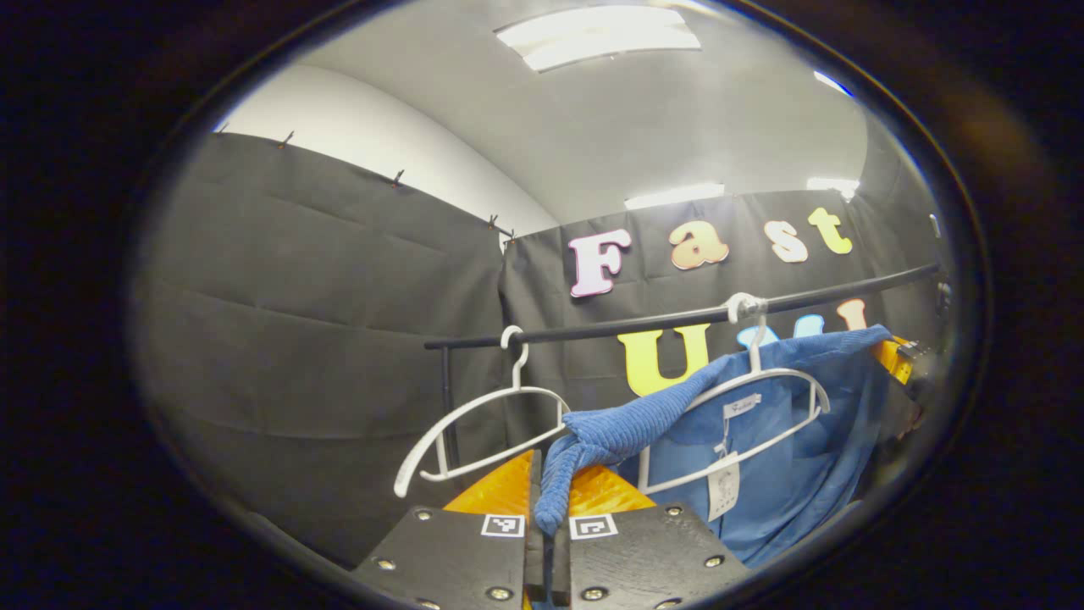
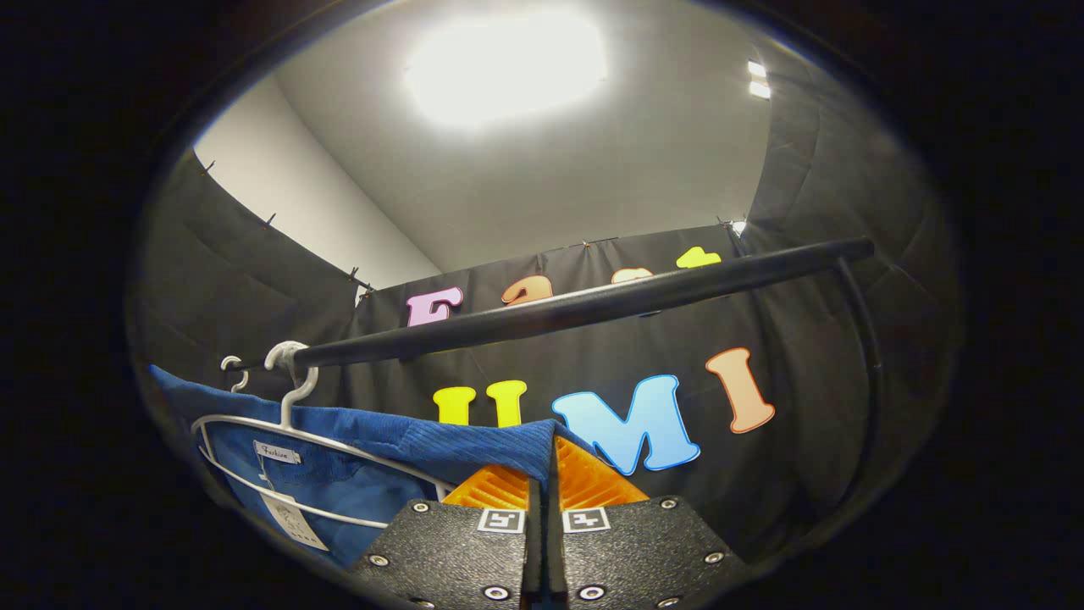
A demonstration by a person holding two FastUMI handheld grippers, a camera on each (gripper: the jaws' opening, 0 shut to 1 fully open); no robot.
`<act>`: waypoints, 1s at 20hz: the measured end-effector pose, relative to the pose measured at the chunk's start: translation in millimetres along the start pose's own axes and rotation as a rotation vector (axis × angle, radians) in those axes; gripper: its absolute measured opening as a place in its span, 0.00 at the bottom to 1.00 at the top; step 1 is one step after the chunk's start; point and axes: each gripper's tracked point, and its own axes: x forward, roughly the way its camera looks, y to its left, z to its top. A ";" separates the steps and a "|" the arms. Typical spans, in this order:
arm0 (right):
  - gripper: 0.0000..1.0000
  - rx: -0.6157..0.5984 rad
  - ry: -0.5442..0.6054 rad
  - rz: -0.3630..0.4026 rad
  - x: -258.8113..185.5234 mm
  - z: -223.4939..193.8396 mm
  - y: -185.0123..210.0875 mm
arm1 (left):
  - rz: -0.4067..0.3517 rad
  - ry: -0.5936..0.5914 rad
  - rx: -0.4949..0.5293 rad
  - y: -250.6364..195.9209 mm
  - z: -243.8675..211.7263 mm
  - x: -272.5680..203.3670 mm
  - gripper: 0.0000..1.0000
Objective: Grasp the clothes on the hanger with both hands and then place them into the laundry hamper below.
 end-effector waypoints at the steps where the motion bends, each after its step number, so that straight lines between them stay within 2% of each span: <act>1: 0.02 0.015 0.013 0.005 5.1 -5.2 -2.5 | -0.004 -0.003 0.012 4.2 4.8 5.4 0.09; 3: 0.02 0.028 0.028 0.009 12.3 -13.9 -5.6 | -0.015 -0.015 0.038 8.7 12.7 15.5 0.09; 4: 0.02 0.028 0.025 0.012 16.6 -16.4 -5.9 | -0.021 -0.021 0.055 10.8 16.9 21.5 0.04; 5: 0.02 0.030 0.024 0.015 19.6 -20.9 -5.7 | -0.026 -0.027 0.071 12.2 19.1 27.8 0.09; 9: 0.02 0.048 0.071 0.012 36.2 -48.9 -7.7 | -0.052 -0.054 0.090 12.6 26.3 54.0 0.09; 10: 0.02 0.057 0.089 0.015 40.1 -57.0 -8.7 | -0.063 -0.059 0.100 12.2 25.5 60.8 0.00; 11: 0.02 0.067 0.106 0.018 42.0 -63.8 -7.5 | -0.075 -0.060 0.111 12.2 22.5 67.0 0.09; 12: 0.02 0.073 0.125 0.022 43.2 -70.8 -7.0 | -0.087 -0.057 0.117 12.0 20.5 73.1 0.04; 15: 0.02 0.081 0.168 0.039 44.8 -87.6 -3.5 | -0.113 -0.055 0.112 17.3 13.0 83.0 0.04; 16: 0.02 0.083 0.177 0.050 47.6 -92.4 -2.9 | -0.113 -0.060 0.111 20.1 10.7 88.0 0.00; 17: 0.02 0.082 0.188 0.058 52.5 -100.2 -3.4 | -0.114 -0.052 0.111 19.4 3.3 97.9 0.04; 20: 0.02 0.057 0.247 0.054 60.9 -124.9 -6.9 | -0.125 0.001 0.084 13.5 -22.7 116.6 0.04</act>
